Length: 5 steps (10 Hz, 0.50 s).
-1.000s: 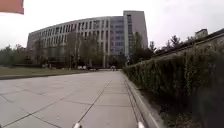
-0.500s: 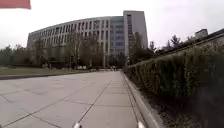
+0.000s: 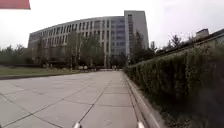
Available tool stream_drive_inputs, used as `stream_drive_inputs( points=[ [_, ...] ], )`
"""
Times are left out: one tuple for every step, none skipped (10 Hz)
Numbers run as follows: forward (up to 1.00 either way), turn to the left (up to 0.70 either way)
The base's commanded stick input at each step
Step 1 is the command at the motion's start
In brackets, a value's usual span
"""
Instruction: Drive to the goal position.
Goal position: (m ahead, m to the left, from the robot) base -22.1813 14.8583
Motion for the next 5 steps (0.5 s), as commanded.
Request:
stream_drive_inputs(
  points=[
    [0.0,0.5],
    [0.0,0.5],
    [0.0,0.5],
    [0.0,0.5],
    [0.0,0.5]
  ],
)
